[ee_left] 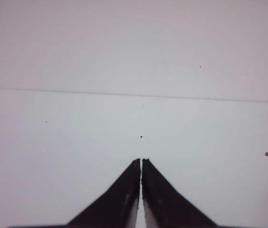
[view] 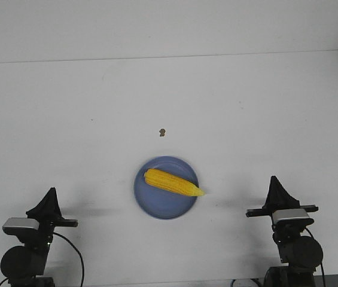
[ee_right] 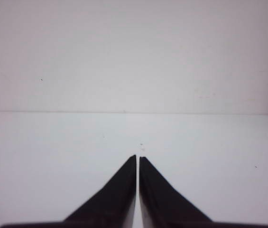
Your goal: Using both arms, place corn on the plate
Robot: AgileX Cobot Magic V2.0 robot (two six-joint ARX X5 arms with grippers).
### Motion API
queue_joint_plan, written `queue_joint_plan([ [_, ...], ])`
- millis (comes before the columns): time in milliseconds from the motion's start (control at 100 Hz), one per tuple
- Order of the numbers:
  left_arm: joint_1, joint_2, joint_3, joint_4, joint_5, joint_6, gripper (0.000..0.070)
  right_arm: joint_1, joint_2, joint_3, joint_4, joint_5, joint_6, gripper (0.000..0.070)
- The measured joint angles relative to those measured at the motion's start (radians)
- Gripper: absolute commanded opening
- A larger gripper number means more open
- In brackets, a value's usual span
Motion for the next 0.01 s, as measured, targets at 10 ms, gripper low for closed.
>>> queue_joint_plan([
  [10, 0.000, 0.000, 0.000, 0.000, 0.000, 0.000, 0.0013, 0.000, 0.000, 0.000, 0.000, 0.000, 0.000, 0.0019],
])
